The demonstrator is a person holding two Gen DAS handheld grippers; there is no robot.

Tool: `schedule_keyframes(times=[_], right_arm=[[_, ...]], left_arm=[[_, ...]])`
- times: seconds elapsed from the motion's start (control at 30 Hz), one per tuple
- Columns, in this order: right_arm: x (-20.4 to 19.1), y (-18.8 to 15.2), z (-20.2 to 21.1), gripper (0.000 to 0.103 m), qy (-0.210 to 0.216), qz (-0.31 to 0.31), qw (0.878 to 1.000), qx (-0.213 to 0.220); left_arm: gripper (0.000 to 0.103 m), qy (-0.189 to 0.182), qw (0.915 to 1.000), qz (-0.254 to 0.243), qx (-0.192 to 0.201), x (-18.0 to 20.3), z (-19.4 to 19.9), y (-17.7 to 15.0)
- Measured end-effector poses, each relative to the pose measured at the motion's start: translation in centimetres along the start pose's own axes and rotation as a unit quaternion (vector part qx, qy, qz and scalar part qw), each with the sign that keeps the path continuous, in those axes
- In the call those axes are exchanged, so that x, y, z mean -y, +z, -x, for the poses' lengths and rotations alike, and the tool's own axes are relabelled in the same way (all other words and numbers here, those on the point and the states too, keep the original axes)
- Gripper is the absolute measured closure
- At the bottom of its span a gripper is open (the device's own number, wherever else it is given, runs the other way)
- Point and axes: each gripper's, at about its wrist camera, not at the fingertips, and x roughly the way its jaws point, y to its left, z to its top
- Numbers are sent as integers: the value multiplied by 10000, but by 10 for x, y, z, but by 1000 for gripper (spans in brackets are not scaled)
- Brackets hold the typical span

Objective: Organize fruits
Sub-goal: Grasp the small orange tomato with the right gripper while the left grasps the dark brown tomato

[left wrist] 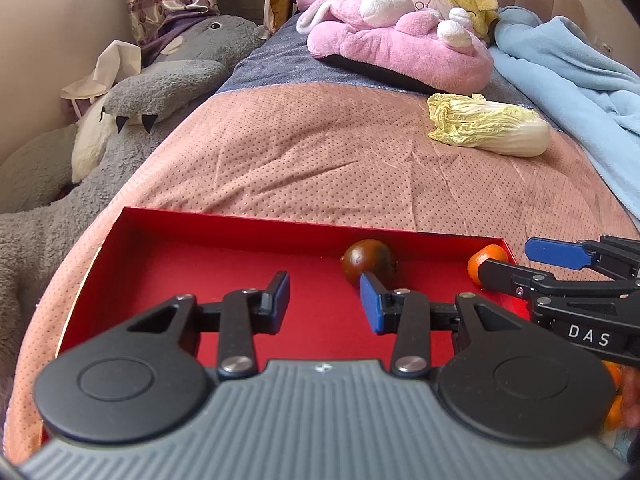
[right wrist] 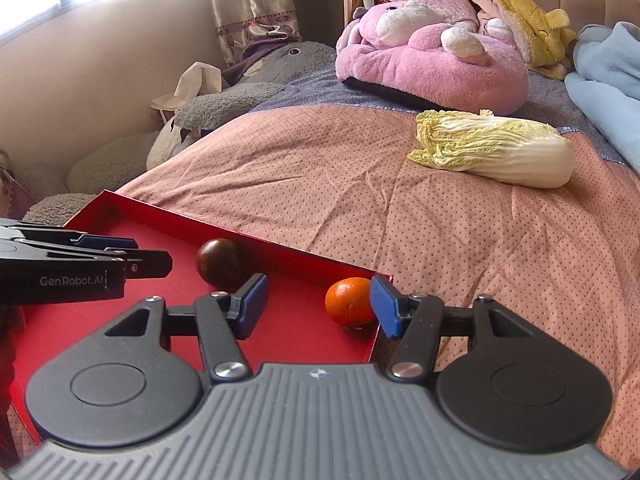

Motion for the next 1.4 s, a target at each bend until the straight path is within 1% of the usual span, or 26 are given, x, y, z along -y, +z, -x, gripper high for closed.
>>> schedule_keyframes(times=[0.03, 0.13, 0.27, 0.33, 0.53, 0.7, 0.9, 1.07, 1.17, 1.27, 1.33, 1.4], right_arm=[[1, 0, -3, 44, -12, 24, 10000, -36], [1, 1, -12, 48, -32, 120, 9999, -108], [0, 0, -22, 49, -138, 252, 9994, -212], [-1, -1, -24, 49, -201, 354, 9990, -199], [-13, -6, -30, 48, -464, 901, 9947, -184], [-23, -10, -36, 48, -681, 1371, 9881, -170], [-31, -16, -39, 47, -826, 1810, 9799, -139], [-35, -20, -41, 47, -905, 2030, 9749, -123], [-38, -22, -42, 47, -981, 2198, 9705, -118], [-39, -23, -43, 47, -1012, 2294, 9680, -125], [-40, -23, -45, 50, -1048, 2399, 9651, -126], [-40, -24, -46, 55, -1105, 2478, 9624, -107]], left_arm=[[61, -12, 10000, 1, -15, 0, -2, 1], [61, -114, 9999, 55, -74, 0, -6, 1], [61, -178, 9997, 90, -111, 1, -9, 3], [61, -252, 9995, 133, -140, 1, -12, 4], [61, -346, 9991, 157, -193, 4, -17, 5], [61, -383, 9990, 51, -224, 9, -22, 6], [61, -423, 9987, -94, -284, 16, -32, 8], [61, -455, 9981, -215, -353, 22, -41, 9], [61, -394, 9980, -305, -401, 24, -48, 9], [59, -433, 9975, -321, -463, 25, -55, 10], [60, -442, 9973, -382, -447, 27, -57, 9], [61, -448, 9974, -372, -435, 27, -57, 9]])
